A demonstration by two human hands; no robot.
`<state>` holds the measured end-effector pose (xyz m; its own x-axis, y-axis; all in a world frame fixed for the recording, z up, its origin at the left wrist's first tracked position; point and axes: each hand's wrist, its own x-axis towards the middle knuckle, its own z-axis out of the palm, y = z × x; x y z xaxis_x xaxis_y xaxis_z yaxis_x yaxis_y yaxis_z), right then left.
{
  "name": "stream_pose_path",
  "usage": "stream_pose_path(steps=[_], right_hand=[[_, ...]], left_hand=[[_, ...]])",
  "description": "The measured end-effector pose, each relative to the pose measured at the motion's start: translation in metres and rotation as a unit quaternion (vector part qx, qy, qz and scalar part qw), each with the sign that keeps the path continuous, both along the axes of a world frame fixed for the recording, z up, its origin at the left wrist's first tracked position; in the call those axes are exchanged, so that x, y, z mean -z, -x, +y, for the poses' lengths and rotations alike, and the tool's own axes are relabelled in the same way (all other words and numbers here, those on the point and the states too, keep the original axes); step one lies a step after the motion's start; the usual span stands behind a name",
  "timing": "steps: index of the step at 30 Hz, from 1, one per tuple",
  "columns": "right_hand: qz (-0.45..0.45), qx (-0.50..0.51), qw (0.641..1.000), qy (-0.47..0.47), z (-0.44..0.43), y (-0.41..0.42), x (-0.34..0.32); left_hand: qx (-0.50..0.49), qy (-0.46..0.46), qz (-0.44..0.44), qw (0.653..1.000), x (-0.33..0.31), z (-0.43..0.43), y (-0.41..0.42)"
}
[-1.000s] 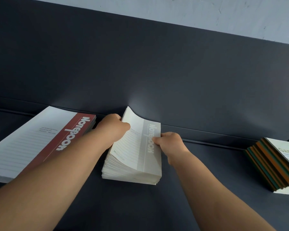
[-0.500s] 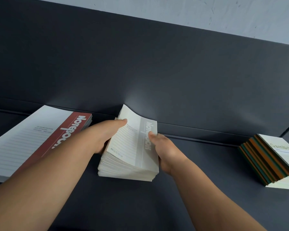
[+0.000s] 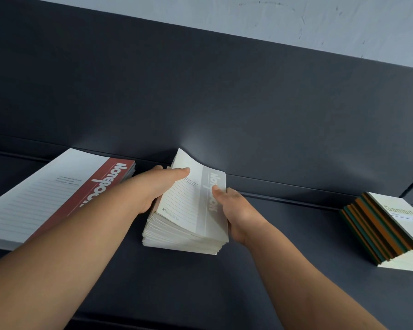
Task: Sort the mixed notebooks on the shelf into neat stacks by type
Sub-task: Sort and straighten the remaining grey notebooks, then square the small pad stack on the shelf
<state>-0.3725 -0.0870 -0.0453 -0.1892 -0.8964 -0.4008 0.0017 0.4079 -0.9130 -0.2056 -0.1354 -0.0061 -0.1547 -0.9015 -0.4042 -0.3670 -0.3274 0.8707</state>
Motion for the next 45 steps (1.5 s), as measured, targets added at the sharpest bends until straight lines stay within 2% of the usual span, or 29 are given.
stream_pose_path(steps=[9, 15, 18, 22, 29, 37, 39, 42, 45], right_hand=[[0.067, -0.026, 0.996, 0.049, 0.009, 0.006, -0.003], [0.170, -0.043, 0.977, 0.119, 0.024, 0.020, -0.016], [0.252, -0.044, 0.957, 0.138, 0.032, 0.033, -0.020], [0.310, -0.045, 0.936, 0.160, 0.048, 0.061, -0.027], [0.361, -0.025, 0.916, 0.174, 0.087, 0.132, -0.047], [0.386, 0.077, 0.906, 0.154, 0.138, 0.249, -0.052], [0.389, 0.099, 0.905, 0.142, 0.148, 0.279, -0.050], [0.377, 0.141, 0.907, 0.127, 0.160, 0.323, -0.045], [0.301, 0.188, 0.929, 0.109, 0.162, 0.360, -0.042]], left_hand=[[0.005, 0.179, -0.109, 0.978, -0.010, 0.021, 0.004], [0.035, 0.327, -0.254, 0.909, -0.025, 0.037, 0.015], [0.053, 0.359, -0.308, 0.880, -0.029, 0.045, 0.027], [0.087, 0.384, -0.337, 0.855, -0.035, 0.058, 0.057], [0.158, 0.369, -0.277, 0.873, -0.040, 0.090, 0.136], [0.235, 0.339, -0.181, 0.893, -0.024, 0.127, 0.251], [0.238, 0.305, -0.141, 0.911, -0.017, 0.134, 0.280], [0.208, 0.206, -0.045, 0.955, -0.006, 0.141, 0.319], [0.173, 0.108, 0.023, 0.979, 0.005, 0.148, 0.351]])
